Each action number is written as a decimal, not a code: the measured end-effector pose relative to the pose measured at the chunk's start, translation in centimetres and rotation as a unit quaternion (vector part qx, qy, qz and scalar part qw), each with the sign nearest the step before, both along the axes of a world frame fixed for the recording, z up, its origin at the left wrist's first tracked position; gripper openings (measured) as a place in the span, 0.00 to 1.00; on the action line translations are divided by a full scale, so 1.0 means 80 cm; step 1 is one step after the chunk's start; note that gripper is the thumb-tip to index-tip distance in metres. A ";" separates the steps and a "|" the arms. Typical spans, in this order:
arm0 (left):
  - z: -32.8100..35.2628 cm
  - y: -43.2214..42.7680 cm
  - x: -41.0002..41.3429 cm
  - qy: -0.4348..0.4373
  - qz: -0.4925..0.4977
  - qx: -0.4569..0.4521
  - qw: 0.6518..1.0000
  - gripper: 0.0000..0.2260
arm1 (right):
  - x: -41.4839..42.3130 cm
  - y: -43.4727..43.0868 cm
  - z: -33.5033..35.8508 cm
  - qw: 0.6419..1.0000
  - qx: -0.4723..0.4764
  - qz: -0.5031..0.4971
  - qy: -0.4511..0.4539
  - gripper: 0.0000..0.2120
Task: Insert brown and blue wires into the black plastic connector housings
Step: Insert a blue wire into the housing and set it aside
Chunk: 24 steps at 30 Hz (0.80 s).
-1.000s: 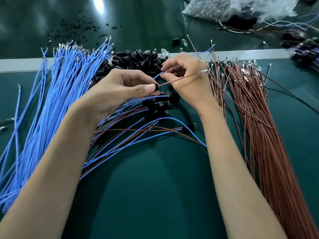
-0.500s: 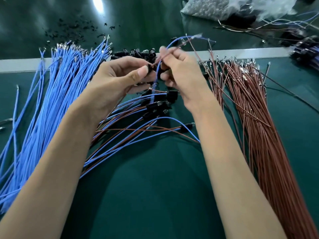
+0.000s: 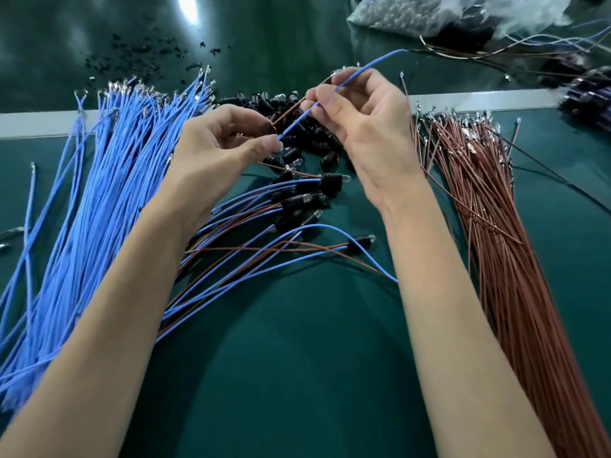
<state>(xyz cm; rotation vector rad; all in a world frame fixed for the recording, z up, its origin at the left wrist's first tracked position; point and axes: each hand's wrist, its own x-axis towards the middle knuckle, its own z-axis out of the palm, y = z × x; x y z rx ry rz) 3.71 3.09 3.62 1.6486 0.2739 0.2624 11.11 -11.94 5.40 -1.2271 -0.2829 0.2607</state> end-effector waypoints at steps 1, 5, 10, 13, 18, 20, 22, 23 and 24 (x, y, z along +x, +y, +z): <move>0.000 0.000 0.000 0.000 0.005 0.005 1.000 0.07 | 0.001 0.001 -0.002 1.000 -0.008 -0.022 -0.012 0.08; 0.000 -0.007 -0.001 -0.007 0.012 0.017 1.000 0.07 | 0.002 0.006 -0.010 0.998 -0.027 -0.053 -0.031 0.11; 0.001 -0.015 0.002 -0.009 0.011 0.062 0.998 0.07 | 0.003 0.008 -0.016 0.993 -0.099 -0.040 -0.059 0.19; 0.004 -0.017 0.003 -0.018 0.014 0.080 0.997 0.06 | 0.003 0.007 -0.016 0.990 -0.115 -0.055 -0.063 0.18; 0.006 -0.021 0.004 -0.034 0.027 0.065 0.997 0.08 | 0.006 0.003 -0.014 0.985 -0.129 -0.092 -0.071 0.17; 0.007 -0.022 0.004 -0.038 0.026 0.067 0.997 0.08 | 0.006 0.002 -0.014 0.986 -0.127 -0.089 -0.068 0.17; 0.008 -0.021 0.004 -0.042 0.025 0.064 0.997 0.08 | 0.006 0.001 -0.014 0.987 -0.122 -0.086 -0.060 0.16; 0.008 -0.021 0.004 -0.043 0.026 0.065 0.997 0.08 | 0.007 0.000 -0.014 0.988 -0.119 -0.086 -0.058 0.16; 0.008 -0.022 0.004 -0.044 0.028 0.065 0.997 0.08 | 0.007 -0.001 -0.014 0.988 -0.117 -0.085 -0.058 0.16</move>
